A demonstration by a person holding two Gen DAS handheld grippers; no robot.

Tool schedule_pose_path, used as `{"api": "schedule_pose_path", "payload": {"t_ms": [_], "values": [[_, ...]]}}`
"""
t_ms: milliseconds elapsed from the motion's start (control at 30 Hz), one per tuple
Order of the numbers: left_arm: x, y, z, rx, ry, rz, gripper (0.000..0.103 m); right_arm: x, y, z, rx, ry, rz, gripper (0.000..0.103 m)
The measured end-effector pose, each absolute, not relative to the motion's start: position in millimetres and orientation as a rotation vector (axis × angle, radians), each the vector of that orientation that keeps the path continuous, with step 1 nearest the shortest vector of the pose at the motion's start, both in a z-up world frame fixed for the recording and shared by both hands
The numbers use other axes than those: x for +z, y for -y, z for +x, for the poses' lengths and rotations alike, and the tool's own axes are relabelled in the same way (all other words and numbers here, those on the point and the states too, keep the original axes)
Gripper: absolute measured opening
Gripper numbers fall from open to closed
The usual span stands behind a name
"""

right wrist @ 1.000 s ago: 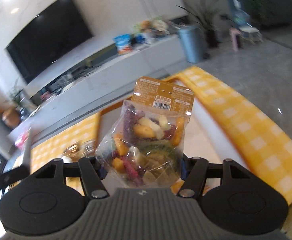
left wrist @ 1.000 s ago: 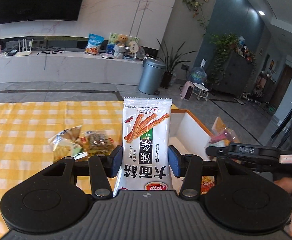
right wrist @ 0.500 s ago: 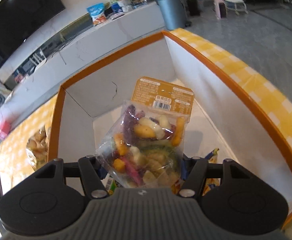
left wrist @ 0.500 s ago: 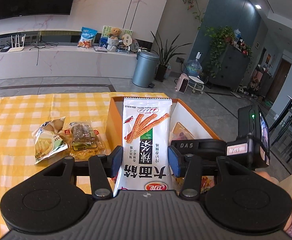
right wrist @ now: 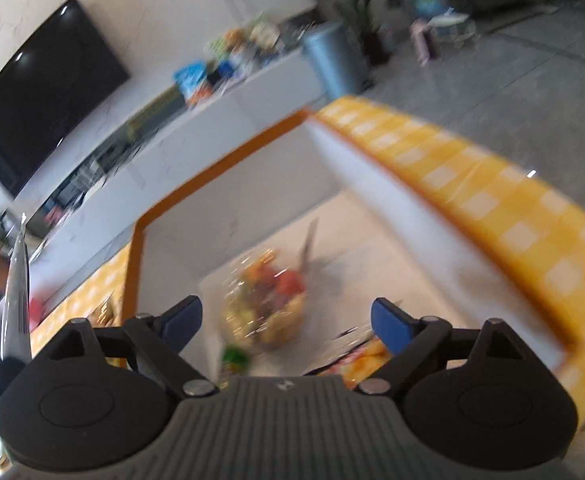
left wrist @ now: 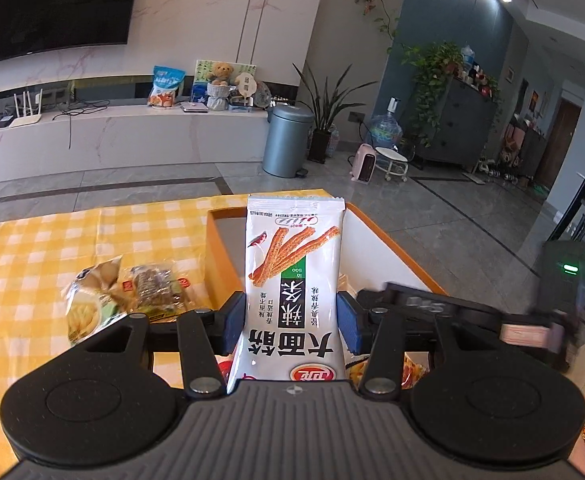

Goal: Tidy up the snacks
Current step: 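Carry the fruit pack and strip packet over the box and release both inside, then withdraw both grippers from the box toward the remaining snacks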

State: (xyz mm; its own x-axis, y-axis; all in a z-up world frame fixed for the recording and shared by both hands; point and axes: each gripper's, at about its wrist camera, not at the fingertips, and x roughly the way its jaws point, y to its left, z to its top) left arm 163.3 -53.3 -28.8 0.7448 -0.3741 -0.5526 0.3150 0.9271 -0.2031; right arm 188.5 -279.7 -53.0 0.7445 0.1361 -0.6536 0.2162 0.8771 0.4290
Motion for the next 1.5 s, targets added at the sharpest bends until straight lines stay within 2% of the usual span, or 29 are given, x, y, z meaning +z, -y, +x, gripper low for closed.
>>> {"api": "schedule_pose_path", "payload": {"t_ms": [200,400,567,767,900,933,1000,1133,1500], "values": [[-46.1,80.9,193.2,-0.407,-0.715,-0.104,0.055,-41.6,305.5,166.9,-0.017,-0.592,0.662,0.087],[-61.4,102.8,218.3,-0.372,-0.729,-0.043,0.055,-30.5,310.9,153.6,-0.051,-0.493,0.652,0.088],[-65.2,120.5,251.4,-0.254,-0.779,0.106,0.056,-34.7,318.8,154.1,-0.051,-0.507,0.661,0.088],[-71.7,119.9,278.4,-0.162,-0.844,0.061,0.057,-35.3,304.6,155.7,0.008,-0.535,0.596,0.09],[-74.3,115.3,274.6,-0.135,-0.821,0.027,0.065,-35.7,292.6,159.5,0.039,-0.553,0.547,0.09],[-71.3,113.7,271.6,-0.146,-0.802,0.021,0.076,-35.9,290.6,159.8,0.04,-0.556,0.533,0.09],[-66.1,110.4,262.8,-0.179,-0.764,0.003,0.086,-37.1,288.7,160.8,0.047,-0.565,0.527,0.09],[-54.0,103.8,251.0,-0.186,-0.748,-0.027,0.088,-40.6,289.7,164.3,0.063,-0.586,0.567,0.089],[-12.2,51.1,218.3,-0.102,-0.708,0.038,0.088,-28.0,268.3,154.0,0.087,-0.579,0.445,0.089]]}}
